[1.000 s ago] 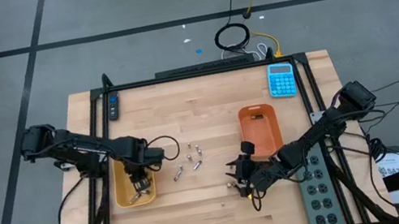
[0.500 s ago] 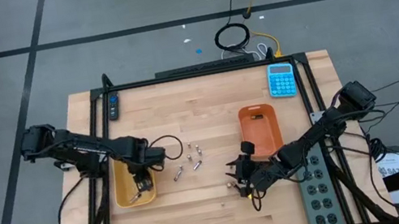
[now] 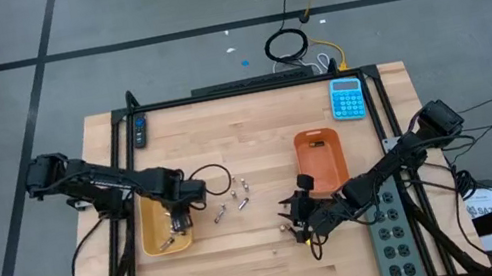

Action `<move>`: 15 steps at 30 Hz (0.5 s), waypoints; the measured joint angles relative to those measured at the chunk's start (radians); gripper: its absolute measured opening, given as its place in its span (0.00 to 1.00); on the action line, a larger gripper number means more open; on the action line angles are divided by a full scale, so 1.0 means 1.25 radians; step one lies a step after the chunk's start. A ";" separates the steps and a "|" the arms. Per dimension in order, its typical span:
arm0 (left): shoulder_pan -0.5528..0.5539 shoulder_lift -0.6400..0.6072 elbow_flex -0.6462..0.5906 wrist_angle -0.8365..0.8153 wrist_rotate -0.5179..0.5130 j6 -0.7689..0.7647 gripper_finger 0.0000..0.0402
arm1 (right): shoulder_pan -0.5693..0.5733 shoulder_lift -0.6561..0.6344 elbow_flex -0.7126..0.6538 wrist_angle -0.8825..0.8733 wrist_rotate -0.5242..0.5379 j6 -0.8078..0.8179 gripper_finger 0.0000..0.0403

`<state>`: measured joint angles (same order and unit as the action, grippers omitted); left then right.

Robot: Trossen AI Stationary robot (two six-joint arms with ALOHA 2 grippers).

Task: Sort batteries
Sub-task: Adjust the yellow bin

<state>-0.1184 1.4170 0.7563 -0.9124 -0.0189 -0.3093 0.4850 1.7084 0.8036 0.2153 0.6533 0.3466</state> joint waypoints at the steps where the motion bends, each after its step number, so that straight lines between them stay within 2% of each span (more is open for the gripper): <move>1: 0.000 0.000 0.000 0.003 -0.022 0.010 0.35 | 0.000 0.000 0.000 0.002 0.000 0.000 0.33; 11: 0.000 0.000 0.000 0.059 -0.156 0.051 0.35 | 0.000 0.000 0.000 0.004 0.000 -0.006 0.33; 15: 0.000 0.000 0.000 0.059 -0.164 0.051 0.35 | 0.000 0.000 0.000 0.004 0.000 -0.009 0.33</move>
<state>-0.1184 1.4170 0.7563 -0.8391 -0.2240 -0.2455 0.4850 1.7084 0.8036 0.2203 0.6537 0.3355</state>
